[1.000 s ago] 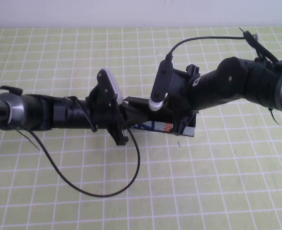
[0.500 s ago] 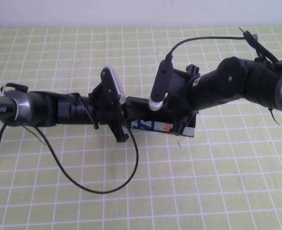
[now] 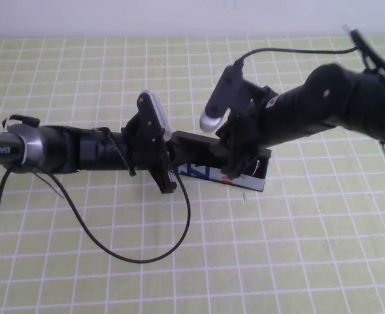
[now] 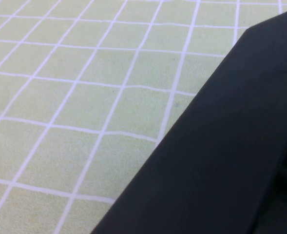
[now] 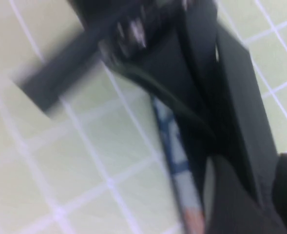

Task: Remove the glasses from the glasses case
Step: Pick up the glasses from the glasses case

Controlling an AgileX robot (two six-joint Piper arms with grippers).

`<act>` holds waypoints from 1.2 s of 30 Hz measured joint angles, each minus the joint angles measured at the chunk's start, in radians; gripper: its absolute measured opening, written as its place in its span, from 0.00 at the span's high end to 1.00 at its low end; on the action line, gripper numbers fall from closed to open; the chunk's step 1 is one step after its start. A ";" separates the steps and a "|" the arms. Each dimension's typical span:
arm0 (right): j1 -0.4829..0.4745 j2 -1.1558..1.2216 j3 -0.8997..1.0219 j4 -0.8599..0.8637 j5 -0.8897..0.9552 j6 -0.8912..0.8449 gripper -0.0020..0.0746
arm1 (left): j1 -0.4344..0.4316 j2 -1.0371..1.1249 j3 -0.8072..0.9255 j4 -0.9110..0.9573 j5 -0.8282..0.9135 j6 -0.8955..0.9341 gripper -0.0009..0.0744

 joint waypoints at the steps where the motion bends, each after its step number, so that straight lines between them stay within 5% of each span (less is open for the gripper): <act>1: 0.000 -0.025 0.000 0.021 0.028 0.030 0.70 | 0.000 0.000 0.000 0.000 0.000 0.000 0.99; 4: 0.000 -0.070 -0.001 0.076 0.131 0.176 0.69 | 0.000 0.000 0.000 0.000 0.000 -0.007 0.99; 8: 0.000 -0.060 -0.001 0.081 0.258 0.348 0.89 | 0.000 0.000 0.000 -0.001 0.000 -0.034 0.99; 12: 0.000 0.004 -0.001 0.031 0.251 0.456 0.97 | 0.000 0.000 0.000 -0.001 0.000 -0.041 0.99; 24: -0.038 0.145 -0.158 -0.107 0.001 0.645 0.99 | 0.000 0.000 0.000 -0.001 0.000 -0.041 0.99; 36: -0.127 0.362 -0.472 -0.107 0.225 0.749 0.99 | 0.000 0.000 -0.002 -0.001 0.000 -0.041 0.99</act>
